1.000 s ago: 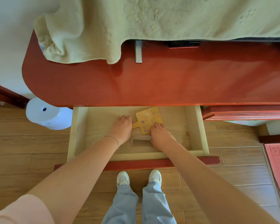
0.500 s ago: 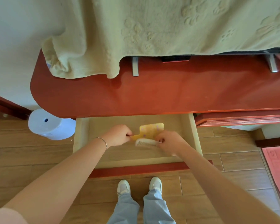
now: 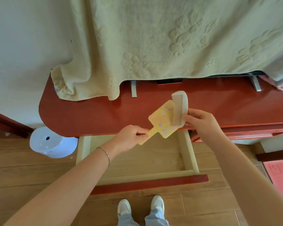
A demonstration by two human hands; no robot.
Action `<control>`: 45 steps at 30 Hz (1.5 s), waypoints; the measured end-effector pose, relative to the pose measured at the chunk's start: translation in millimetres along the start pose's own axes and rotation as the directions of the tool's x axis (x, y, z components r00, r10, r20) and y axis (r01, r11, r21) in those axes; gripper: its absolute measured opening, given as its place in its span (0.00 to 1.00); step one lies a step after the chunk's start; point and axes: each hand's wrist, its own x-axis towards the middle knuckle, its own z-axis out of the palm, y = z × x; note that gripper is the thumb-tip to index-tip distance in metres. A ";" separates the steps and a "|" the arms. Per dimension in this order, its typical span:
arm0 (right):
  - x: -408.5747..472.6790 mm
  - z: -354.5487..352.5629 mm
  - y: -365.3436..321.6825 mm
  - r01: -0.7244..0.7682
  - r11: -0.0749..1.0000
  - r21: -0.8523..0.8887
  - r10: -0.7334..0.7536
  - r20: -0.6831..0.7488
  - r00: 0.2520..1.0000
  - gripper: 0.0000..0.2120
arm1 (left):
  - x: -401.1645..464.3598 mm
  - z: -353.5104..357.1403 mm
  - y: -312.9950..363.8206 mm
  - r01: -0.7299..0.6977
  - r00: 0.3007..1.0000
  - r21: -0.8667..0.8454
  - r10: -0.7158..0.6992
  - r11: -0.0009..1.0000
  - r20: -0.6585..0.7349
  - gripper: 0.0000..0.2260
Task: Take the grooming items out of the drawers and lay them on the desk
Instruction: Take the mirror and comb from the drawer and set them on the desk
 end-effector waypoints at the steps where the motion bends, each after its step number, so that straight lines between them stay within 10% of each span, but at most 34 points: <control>1: 6.9 -0.8 -0.7 -0.010 0.999 0.049 0.011 -0.017 1.000 0.10 | 2.1 0.6 5.0 0.002 0.999 -0.053 -0.005 0.999 -0.046 0.11; 8: 41.5 8.7 6.1 -0.189 0.951 0.245 0.217 -0.095 0.971 0.11 | 34.7 -0.1 22.7 0.022 0.956 -0.317 -0.113 0.948 -0.271 0.10; 23: 103.7 30.0 8.5 -0.255 0.965 -0.062 0.244 -0.152 0.958 0.04 | 88.7 27.6 23.0 0.150 0.867 -0.514 -0.363 0.844 -0.343 0.15; 31: 105.0 33.1 16.9 -0.166 0.900 -0.402 0.113 -0.153 0.982 0.16 | 96.3 32.4 14.7 0.182 0.849 -0.286 -0.297 0.941 -0.437 0.17; 45: 80.8 37.4 26.8 -0.034 0.882 -0.470 -0.040 -0.146 0.988 0.17 | 91.6 30.9 12.2 0.249 0.799 -0.114 -0.271 0.962 -0.537 0.18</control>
